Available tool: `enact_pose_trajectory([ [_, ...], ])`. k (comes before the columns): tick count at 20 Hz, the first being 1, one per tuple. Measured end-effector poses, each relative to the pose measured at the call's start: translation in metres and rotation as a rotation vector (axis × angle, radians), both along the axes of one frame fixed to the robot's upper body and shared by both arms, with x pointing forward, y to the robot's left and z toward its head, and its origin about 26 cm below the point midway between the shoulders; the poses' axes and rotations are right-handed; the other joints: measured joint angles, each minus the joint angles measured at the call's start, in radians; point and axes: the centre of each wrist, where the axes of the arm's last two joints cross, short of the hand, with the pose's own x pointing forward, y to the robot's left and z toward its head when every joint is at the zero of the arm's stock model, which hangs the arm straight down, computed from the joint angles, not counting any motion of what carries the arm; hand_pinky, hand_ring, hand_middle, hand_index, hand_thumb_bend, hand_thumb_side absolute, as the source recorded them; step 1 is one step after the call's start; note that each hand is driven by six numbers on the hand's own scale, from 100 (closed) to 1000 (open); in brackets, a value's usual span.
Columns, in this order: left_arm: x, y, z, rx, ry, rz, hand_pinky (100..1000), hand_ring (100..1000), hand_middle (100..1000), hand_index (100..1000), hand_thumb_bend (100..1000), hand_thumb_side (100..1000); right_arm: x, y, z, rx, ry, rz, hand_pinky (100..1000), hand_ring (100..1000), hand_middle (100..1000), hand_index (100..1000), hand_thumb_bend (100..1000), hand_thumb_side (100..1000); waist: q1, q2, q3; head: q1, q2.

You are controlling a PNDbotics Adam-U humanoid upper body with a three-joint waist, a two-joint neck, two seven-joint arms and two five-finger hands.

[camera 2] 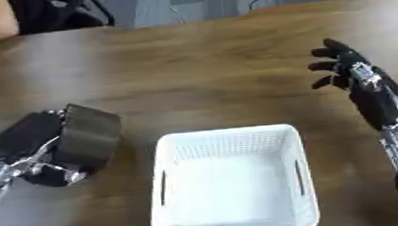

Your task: Pick up objects on the table and place them in the box.

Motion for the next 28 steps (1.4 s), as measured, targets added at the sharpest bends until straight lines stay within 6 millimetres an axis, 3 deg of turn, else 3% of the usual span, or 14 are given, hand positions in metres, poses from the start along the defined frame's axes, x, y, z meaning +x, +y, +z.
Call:
enact_pose_trajectory([
  [12,0.003,0.001,0.013,-0.133,-0.042,0.029,100,100,196,309,560,161,0.0,0.0,0.0,0.001,0.002,-0.001,653,826,868,1000,100,1000,0.006,-0.003,-0.003,0.0,-0.001],
  [21,0.004,-0.002,0.022,-0.246,-0.019,0.035,100,100,176,309,419,142,0.0,0.0,0.0,0.0,0.004,-0.001,654,827,868,1000,100,1000,0.009,-0.009,-0.006,-0.001,-0.01],
  [28,0.004,-0.002,0.025,-0.251,-0.017,0.041,100,100,185,321,415,138,0.0,0.0,0.0,0.0,0.004,-0.001,654,827,868,1000,100,1000,0.009,-0.009,-0.006,-0.001,-0.01],
])
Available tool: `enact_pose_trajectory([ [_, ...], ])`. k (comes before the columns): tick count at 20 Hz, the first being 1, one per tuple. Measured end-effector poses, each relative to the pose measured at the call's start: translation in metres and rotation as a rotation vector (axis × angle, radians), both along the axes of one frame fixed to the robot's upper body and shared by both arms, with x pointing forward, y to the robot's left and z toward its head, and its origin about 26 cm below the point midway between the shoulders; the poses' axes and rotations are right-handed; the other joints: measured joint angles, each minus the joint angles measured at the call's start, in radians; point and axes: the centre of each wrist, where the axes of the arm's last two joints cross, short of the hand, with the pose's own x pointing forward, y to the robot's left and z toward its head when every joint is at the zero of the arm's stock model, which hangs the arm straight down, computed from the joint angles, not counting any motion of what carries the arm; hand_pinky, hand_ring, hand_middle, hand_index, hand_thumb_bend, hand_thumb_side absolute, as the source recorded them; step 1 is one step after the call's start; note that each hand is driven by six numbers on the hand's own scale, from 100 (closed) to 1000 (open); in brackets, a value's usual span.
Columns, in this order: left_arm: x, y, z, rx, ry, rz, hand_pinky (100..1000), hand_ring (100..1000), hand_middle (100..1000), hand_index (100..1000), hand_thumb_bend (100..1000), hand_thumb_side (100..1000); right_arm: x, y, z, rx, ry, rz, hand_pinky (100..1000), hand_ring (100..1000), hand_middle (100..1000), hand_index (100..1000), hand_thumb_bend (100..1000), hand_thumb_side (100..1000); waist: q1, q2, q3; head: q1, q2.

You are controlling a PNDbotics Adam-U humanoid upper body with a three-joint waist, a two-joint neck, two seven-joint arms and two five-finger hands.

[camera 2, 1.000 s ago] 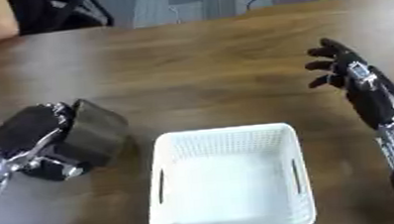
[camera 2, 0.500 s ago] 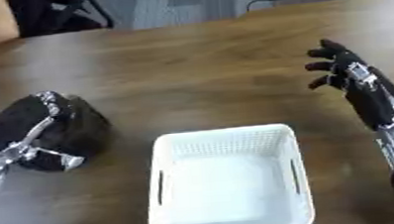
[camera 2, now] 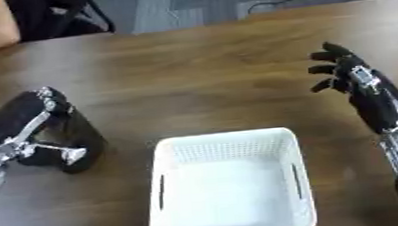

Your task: Pick up objects on the table and place them in the box.

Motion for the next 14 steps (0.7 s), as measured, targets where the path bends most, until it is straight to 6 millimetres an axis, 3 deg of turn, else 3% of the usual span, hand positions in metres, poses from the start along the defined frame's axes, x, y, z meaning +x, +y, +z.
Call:
enact_pose_trajectory([
  [2,0.0,0.0,0.0,0.01,0.01,-0.003,100,100,220,353,365,111,0.0,0.0,0.0,0.0,0.0,0.0,654,827,868,1000,100,1000,0.0,0.0,0.0,0.0,0.0],
  [4,0.0,0.002,0.0,0.053,0.045,-0.019,100,100,314,451,455,181,0.0,0.0,0.0,0.0,0.0,0.0,654,826,868,1000,100,1000,0.0,0.0,0.0,0.0,0.0],
  [5,0.0,0.003,0.002,0.087,0.068,-0.03,100,100,474,629,577,332,0.0,0.0,0.0,0.0,0.0,0.0,654,826,868,1000,100,1000,0.0,0.0,-0.001,0.0,0.0],
  [8,0.002,0.009,0.014,0.285,0.193,-0.087,161,125,601,769,730,419,0.0,0.0,0.0,-0.001,0.0,0.0,654,826,868,1000,100,1000,0.006,-0.006,-0.005,0.0,0.0],
  [11,0.0,0.023,0.02,0.483,0.355,-0.126,166,134,604,788,762,420,-0.001,-0.001,-0.002,-0.002,0.006,-0.003,654,827,868,1000,100,1000,0.009,-0.008,-0.003,0.0,0.001],
  [14,-0.005,0.035,0.033,0.57,0.449,-0.138,169,138,605,791,762,438,-0.002,-0.002,-0.004,-0.006,0.011,-0.006,654,827,868,1000,100,1000,0.016,-0.008,0.004,0.0,0.002],
])
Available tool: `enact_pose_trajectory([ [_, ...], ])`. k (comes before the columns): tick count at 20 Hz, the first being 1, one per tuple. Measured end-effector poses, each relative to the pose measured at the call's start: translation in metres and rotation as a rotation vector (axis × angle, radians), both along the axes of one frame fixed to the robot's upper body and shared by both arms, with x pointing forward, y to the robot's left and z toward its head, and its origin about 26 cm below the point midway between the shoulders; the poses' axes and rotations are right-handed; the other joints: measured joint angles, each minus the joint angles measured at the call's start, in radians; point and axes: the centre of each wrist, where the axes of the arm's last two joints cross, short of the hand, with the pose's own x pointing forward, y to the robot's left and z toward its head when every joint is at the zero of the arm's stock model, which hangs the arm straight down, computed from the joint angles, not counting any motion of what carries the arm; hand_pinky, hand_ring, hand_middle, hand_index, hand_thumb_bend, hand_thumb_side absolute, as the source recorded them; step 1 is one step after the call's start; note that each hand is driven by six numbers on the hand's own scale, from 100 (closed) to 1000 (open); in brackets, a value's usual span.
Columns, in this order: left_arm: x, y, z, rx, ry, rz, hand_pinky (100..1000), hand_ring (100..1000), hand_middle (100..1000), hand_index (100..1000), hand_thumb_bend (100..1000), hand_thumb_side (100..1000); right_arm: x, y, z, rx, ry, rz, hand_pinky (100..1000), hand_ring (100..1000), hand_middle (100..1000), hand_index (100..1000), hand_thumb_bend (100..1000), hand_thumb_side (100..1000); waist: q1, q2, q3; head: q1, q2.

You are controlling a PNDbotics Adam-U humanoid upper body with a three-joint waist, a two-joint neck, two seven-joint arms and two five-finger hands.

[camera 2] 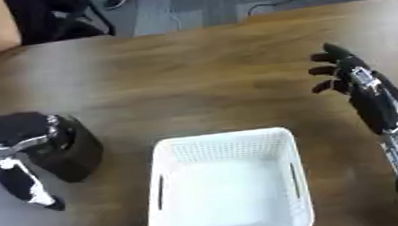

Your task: Pick up objects on the table and place them in the box.

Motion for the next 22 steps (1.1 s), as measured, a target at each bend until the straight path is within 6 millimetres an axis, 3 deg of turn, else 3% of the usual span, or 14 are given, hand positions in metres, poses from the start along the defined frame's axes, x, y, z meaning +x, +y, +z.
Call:
enact_pose_trajectory([
  [6,-0.009,0.005,0.017,0.028,0.031,0.005,163,131,595,774,726,502,-0.001,0.0,-0.001,-0.003,0.003,-0.002,654,827,867,1000,100,1000,-0.001,0.0,0.004,0.0,0.0],
  [15,-0.012,0.004,0.027,-0.059,-0.097,0.058,100,100,550,710,671,468,-0.001,-0.001,-0.002,-0.003,0.005,-0.003,654,827,867,1000,100,1000,-0.001,0.0,0.004,0.0,0.0],
  [19,-0.012,0.005,0.029,-0.032,-0.214,0.094,100,100,729,802,666,455,-0.001,-0.001,-0.002,-0.003,0.005,-0.003,655,827,867,1000,100,1000,-0.001,-0.001,0.003,0.0,0.0],
  [22,-0.014,0.005,0.033,0.011,-0.321,0.113,100,100,748,813,652,471,-0.001,-0.001,-0.002,-0.003,0.005,-0.003,655,827,867,1000,100,1000,-0.001,-0.001,0.002,-0.006,-0.001],
])
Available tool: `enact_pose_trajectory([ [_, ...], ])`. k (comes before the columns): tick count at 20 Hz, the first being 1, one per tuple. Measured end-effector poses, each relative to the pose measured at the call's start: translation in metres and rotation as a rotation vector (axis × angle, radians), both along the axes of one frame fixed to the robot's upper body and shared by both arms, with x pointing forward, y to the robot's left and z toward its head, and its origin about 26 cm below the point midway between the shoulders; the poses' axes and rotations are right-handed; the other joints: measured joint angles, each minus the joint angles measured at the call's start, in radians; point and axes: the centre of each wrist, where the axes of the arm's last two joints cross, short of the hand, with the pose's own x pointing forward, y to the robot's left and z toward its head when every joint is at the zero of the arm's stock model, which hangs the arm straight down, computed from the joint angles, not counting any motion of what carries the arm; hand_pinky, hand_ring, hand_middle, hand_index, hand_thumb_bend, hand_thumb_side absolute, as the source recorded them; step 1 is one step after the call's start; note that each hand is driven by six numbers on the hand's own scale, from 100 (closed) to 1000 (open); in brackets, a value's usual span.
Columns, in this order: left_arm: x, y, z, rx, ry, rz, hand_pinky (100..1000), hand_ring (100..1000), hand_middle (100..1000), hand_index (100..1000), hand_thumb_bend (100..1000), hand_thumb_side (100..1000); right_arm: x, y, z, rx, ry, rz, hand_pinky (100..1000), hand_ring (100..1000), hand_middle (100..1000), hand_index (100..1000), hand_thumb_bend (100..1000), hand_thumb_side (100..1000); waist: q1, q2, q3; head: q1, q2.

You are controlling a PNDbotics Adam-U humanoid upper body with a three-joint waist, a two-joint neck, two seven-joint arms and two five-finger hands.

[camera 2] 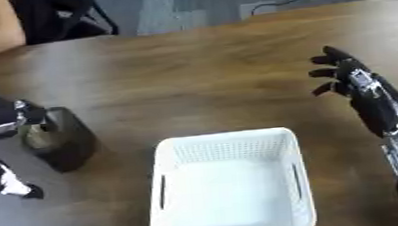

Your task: Pick up objects on the table and place them in the box.

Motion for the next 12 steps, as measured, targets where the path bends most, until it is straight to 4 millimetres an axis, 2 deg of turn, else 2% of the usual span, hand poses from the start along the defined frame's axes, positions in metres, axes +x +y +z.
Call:
enact_pose_trajectory([
  [2,-0.0002,0.0005,0.0028,0.031,-0.05,0.014,100,104,753,813,627,489,0.0,0.0,0.0,0.0,0.0,0.0,655,827,867,1000,100,1000,0.0,0.0,0.0,-0.001,0.0],
  [7,-0.0016,0.0014,0.0103,0.071,-0.105,0.034,100,102,742,803,642,499,0.0,0.0,0.0,0.0,0.0,0.0,655,827,867,1000,100,1000,-0.002,-0.004,0.003,-0.002,-0.001],
  [12,0.0007,0.0034,0.0085,0.088,-0.09,0.043,100,100,692,770,659,464,0.0001,0.0001,0.0001,0.0,0.0,0.001,655,826,865,1000,100,1000,-0.003,-0.004,0.0,-0.001,-0.002],
])
